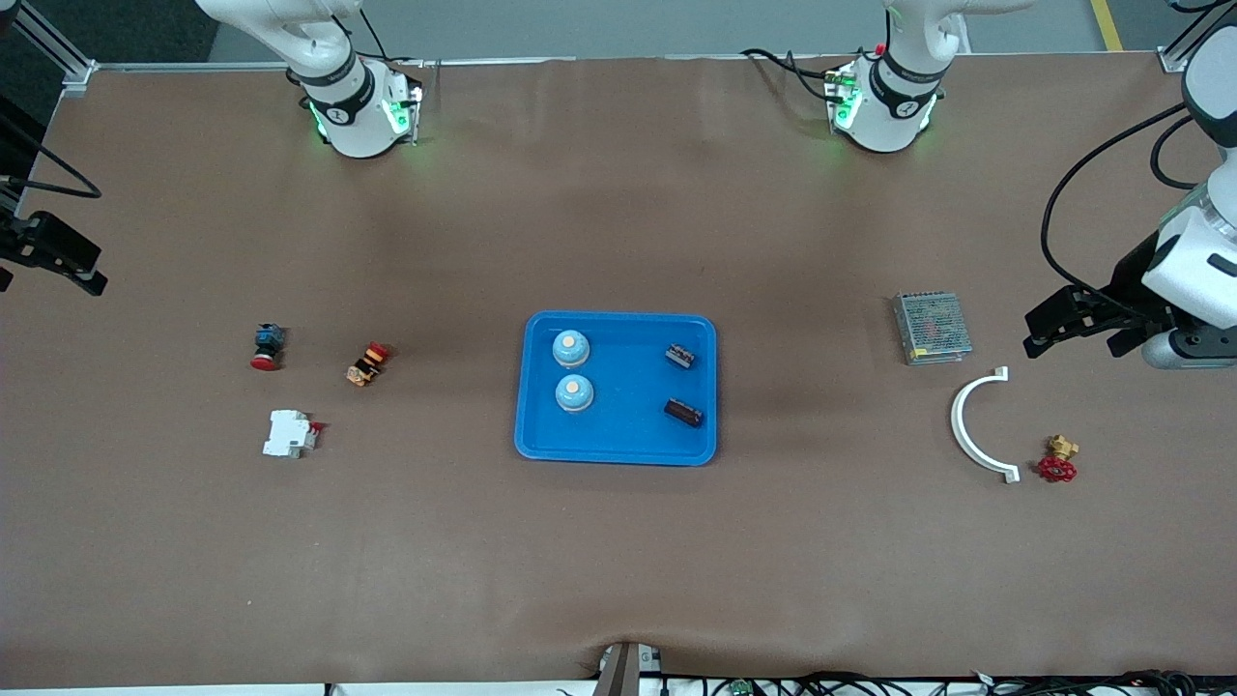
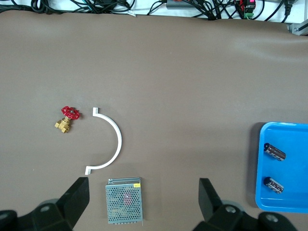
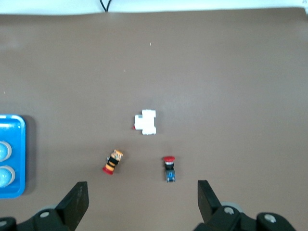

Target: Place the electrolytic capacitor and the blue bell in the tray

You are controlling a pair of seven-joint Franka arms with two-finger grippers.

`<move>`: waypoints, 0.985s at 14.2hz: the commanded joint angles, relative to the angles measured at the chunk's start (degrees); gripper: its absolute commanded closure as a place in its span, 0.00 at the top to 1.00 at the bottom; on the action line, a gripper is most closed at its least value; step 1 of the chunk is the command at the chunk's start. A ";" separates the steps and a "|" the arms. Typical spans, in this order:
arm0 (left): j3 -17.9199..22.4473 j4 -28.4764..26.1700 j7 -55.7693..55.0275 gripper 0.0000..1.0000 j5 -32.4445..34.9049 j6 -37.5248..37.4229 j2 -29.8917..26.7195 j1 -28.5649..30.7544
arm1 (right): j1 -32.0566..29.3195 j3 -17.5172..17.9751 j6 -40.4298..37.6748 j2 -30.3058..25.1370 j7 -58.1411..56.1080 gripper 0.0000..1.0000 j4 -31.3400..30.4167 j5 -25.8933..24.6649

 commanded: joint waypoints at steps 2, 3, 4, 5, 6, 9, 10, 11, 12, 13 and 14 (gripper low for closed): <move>-0.37 0.99 -0.80 1.00 1.05 -0.47 0.47 0.25 | 0.75 -0.60 1.29 -1.17 -0.36 1.00 1.39 0.58; -0.37 0.99 -0.80 1.00 1.05 -0.47 0.47 0.25 | 0.75 -0.60 1.12 -0.90 -0.35 1.00 2.53 0.58; -0.28 0.99 -0.80 1.00 1.05 -0.47 0.47 0.25 | 0.75 -0.60 1.38 -0.90 -0.35 1.00 2.63 0.67; -0.37 0.99 -0.80 1.00 1.05 -0.47 0.47 0.25 | 0.84 -0.60 1.47 -0.90 -0.18 1.00 2.63 0.67; -0.37 0.99 -0.89 1.00 1.05 -0.47 0.47 0.25 | 0.84 -0.60 1.47 -0.81 -0.09 1.00 2.72 0.67; -0.37 0.99 -0.89 1.00 1.05 -0.47 0.56 0.25 | 1.02 -0.51 1.47 -0.81 0.08 1.00 2.64 0.76; -0.37 0.99 -0.89 1.00 1.05 -0.47 0.91 0.25 | 1.02 -0.60 1.47 -0.81 0.17 1.00 2.63 0.67; -0.37 0.99 -0.89 1.00 1.05 -0.47 1.00 0.25 | 1.11 -0.51 1.47 -0.81 0.17 1.00 2.63 0.67; -0.37 0.99 -0.97 1.00 1.05 -0.47 1.09 0.25 | 1.02 -0.51 1.47 -0.81 0.17 1.00 2.63 0.67; -0.28 1.07 -1.06 1.00 1.05 -0.47 1.09 0.16 | 1.11 -0.60 1.47 -0.81 0.17 1.00 2.63 0.67; -0.28 1.07 -1.15 1.00 0.96 -0.47 1.09 0.16 | 1.02 -0.60 1.47 -0.81 0.17 1.00 2.63 0.76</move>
